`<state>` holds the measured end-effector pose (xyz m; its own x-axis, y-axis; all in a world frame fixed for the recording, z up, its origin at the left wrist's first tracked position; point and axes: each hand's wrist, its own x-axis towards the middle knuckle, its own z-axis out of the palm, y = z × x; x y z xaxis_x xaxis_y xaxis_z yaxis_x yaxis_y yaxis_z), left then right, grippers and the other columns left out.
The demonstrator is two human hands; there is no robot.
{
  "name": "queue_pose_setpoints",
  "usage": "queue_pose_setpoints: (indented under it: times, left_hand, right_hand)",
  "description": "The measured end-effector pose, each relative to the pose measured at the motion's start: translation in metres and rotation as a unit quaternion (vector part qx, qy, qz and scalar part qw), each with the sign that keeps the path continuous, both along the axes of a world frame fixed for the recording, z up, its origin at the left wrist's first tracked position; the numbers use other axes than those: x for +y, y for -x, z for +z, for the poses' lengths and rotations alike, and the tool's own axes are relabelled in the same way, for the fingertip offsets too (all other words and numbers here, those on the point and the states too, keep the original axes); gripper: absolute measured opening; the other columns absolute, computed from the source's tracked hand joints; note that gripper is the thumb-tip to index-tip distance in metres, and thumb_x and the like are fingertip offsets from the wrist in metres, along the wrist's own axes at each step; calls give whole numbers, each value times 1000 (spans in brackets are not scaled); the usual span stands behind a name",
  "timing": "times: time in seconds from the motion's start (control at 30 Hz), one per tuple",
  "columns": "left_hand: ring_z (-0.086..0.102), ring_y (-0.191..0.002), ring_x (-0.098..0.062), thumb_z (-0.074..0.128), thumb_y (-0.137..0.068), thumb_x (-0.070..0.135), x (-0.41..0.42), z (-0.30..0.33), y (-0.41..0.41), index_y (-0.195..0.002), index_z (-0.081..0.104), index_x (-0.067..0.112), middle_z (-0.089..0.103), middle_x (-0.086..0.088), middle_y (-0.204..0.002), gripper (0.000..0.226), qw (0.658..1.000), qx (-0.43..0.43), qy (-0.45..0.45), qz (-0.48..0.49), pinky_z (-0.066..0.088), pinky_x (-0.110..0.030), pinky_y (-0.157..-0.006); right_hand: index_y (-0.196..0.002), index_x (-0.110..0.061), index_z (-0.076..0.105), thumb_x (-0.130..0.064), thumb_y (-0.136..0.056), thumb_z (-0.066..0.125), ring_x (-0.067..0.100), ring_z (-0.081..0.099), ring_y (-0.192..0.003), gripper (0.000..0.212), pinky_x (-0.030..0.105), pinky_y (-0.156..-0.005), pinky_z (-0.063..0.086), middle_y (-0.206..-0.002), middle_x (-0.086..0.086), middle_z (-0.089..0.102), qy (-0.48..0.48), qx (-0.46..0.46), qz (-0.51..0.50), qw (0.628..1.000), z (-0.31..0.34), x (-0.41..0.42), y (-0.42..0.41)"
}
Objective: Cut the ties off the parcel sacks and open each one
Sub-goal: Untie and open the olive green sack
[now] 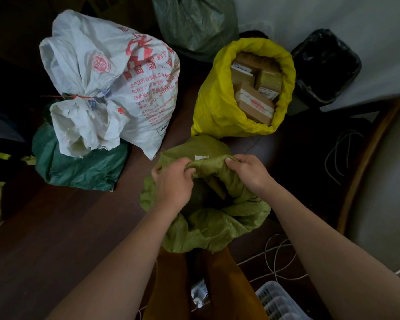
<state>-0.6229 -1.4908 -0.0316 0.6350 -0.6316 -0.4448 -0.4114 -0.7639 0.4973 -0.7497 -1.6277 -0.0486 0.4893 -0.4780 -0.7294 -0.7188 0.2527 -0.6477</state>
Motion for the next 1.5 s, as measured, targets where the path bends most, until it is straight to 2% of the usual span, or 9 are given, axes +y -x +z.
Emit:
queue_pose_setpoints:
  times: [0.17, 0.33, 0.5, 0.7, 0.83, 1.0, 1.17, 1.3, 1.5]
  left_hand:
    - [61, -86, -19, 56, -96, 18, -2, -16, -24, -94, 62, 17, 64, 0, -85, 7, 974, 205, 10, 95, 47, -30, -76]
    - [64, -99, -27, 62, -92, 20, 0, -40, -45, -101, 58, 19, 65, -10, -110, 11, 947, 278, 4, 160, 51, -41, -91]
    - [63, -84, -18, 68, -87, 28, 15, -48, -53, -87, 66, 30, 65, 1, -94, 3, 945, 283, 39, 162, 50, -27, -74]
    - [40, -113, -15, 66, -66, 71, 43, -38, -46, -123, 59, 35, 43, 3, -116, 67, 990, -10, 19, -138, 36, -35, -95]
    - [36, -117, -26, 80, -68, 44, 51, -40, -43, -132, 52, 30, 41, -7, -126, 71, 972, -128, -12, -194, 34, -43, -97]
    - [59, -95, -20, 67, -86, 13, 46, -40, -62, -115, 62, 16, 65, -4, -104, 30, 986, -48, 70, -144, 34, -24, -77]
    - [54, -74, 10, 59, -91, 7, 40, -42, -77, -96, 65, 16, 64, 8, -93, 12, 984, 139, 59, 92, 34, 3, -57]
    - [55, -76, 3, 58, -91, 4, 41, -44, -84, -96, 64, 15, 67, 5, -98, 13, 971, 193, 59, 129, 35, 2, -55]
    - [59, -74, 9, 64, -88, 6, 40, -46, -83, -88, 61, 28, 65, 16, -87, 22, 951, 228, 87, 189, 39, -1, -58]
  right_hand:
    - [-142, -18, 46, -16, -86, 62, 20, 45, -128, 59, 35, -109, 36, -138, 3, 52, 279, -99, 174, 939, -1, 16, -8]
    - [-142, -30, 47, -40, -86, 69, 17, 45, -132, 61, 40, -107, 35, -145, -6, 48, 328, -92, 338, 878, -26, 32, -24]
    - [-121, -20, 68, -17, -89, 68, 21, 62, -113, 32, 40, -97, 48, -120, 2, 69, 257, -115, 260, 924, -39, 35, -33]
    - [-110, -15, 74, -13, -87, 70, 17, 65, -106, 23, 25, -93, 47, -109, 3, 73, 202, -54, 157, 965, -34, 31, -41]
    - [-109, -10, 73, -15, -90, 66, 18, 63, -103, 20, 28, -92, 46, -106, 5, 72, 184, 0, 122, 975, -30, 24, -44]
    - [-93, -9, 69, -16, -93, 62, 28, 64, -89, 10, 38, -81, 50, -90, 11, 68, 122, 60, 17, 991, -31, 13, -38]
    - [-88, -13, 69, -16, -93, 62, 25, 66, -79, 9, 44, -84, 54, -83, 9, 69, 2, 84, -90, 992, -35, 24, -28]
    - [-129, -21, 57, -19, -86, 67, 25, 45, -125, 45, 47, -107, 37, -129, 6, 56, 197, 98, 91, 971, -36, 33, -41]
    - [-143, -32, 41, -31, -77, 78, 17, 34, -139, 76, 44, -112, 31, -150, -7, 39, 269, -62, 344, 897, -26, 44, -78]
